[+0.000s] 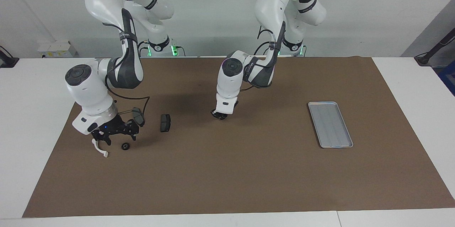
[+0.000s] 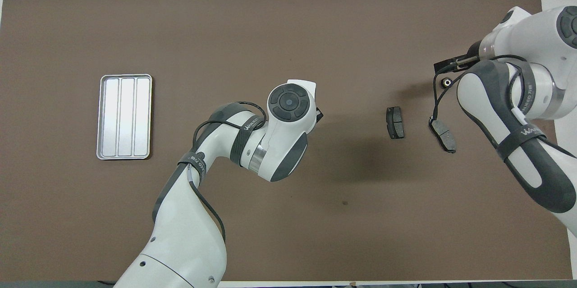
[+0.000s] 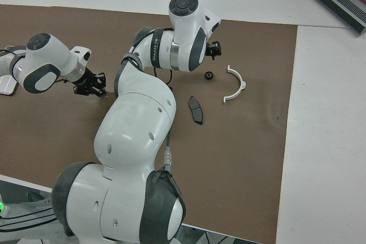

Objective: Place bearing gear from tray to pile
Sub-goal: 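Set the bearing down with the right gripper while the left gripper releases another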

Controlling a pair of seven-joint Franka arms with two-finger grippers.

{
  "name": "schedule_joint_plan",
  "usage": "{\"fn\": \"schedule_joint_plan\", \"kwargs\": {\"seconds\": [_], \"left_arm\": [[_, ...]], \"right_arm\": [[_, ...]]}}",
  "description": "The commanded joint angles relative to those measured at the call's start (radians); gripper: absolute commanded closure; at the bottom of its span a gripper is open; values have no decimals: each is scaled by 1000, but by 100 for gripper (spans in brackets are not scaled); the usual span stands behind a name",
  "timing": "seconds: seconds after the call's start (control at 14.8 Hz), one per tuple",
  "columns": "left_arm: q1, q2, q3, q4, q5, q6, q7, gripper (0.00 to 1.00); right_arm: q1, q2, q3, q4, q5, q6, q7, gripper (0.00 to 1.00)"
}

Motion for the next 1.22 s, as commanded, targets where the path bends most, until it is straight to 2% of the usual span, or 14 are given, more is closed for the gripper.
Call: {"fn": "schedule_joint_plan", "kwargs": {"seconds": [0.0, 0.14, 0.27, 0.4, 0.47, 0.68, 0.81, 1.15], "left_arm": [[-18, 4, 17, -7, -4, 19, -25, 52], [-18, 4, 17, -8, -4, 25, -38, 44], [-18, 1, 20, -2, -4, -4, -38, 24], [-2, -7, 26, 28, -3, -85, -34, 11], [8, -34, 37, 27, 2, -113, -31, 3], [60, -112, 70, 24, 14, -223, 4, 0], [122, -184, 77, 4, 14, -285, 114, 0], [351, -356, 78, -4, 16, -506, 456, 0]], "right_arm": [[15, 1, 4, 15, -4, -28, 43, 0], [53, -1, 1, 17, -4, -49, 89, 0], [62, -7, 4, 15, -4, -58, 124, 0], [88, -13, 1, 15, -4, -72, 167, 0], [91, -13, 1, 17, -4, -77, 175, 0], [90, -13, 3, 17, -4, -77, 177, 0], [98, -22, 7, 12, -4, -80, 241, 0], [281, -37, 4, 1, -4, -82, 569, 1]]}}
